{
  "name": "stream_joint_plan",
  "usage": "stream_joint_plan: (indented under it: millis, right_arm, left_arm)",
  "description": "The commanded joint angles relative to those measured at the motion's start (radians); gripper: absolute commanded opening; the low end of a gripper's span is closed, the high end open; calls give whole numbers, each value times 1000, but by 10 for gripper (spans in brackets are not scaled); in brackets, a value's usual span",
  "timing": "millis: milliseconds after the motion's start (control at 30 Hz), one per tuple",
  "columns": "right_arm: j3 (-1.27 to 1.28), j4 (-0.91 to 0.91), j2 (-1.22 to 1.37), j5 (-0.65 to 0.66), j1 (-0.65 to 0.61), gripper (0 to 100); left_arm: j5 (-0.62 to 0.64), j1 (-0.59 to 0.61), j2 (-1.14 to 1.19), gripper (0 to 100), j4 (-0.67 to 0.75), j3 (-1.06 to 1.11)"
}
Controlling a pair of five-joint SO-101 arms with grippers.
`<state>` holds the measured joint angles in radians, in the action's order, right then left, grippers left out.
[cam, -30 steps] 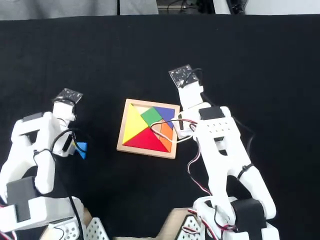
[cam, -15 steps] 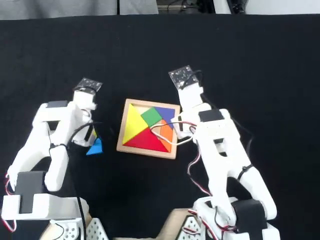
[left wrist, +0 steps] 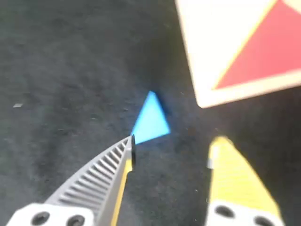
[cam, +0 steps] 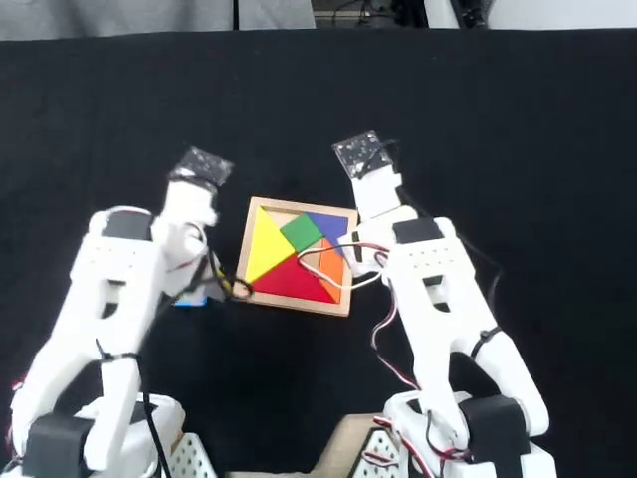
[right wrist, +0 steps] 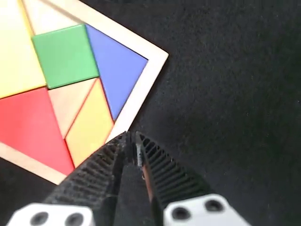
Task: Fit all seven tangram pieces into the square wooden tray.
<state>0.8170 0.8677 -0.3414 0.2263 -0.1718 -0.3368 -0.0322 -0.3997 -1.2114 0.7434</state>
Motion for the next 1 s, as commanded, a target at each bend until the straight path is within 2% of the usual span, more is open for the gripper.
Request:
stream_joint_plan:
  millis: [0, 300, 467, 733, 967]
  right_arm:
    - [2, -18, -1, 5, -12, 11]
    - [5, -18, -1, 5, -12, 11]
    - [5, -18, -1, 5, -12, 11]
    - [22, -55, -1, 5, -11, 11]
    - [28, -63, -1, 5, -11, 11]
  left_arm:
    - [-63, -15, -32, 306, 74, 58]
    - [-256, 107, 133, 306, 184, 50]
    - [-338, 108, 232, 306, 186, 41]
    - [-339, 79, 258, 306, 189, -4]
    - [-275, 56, 258, 306, 318, 42]
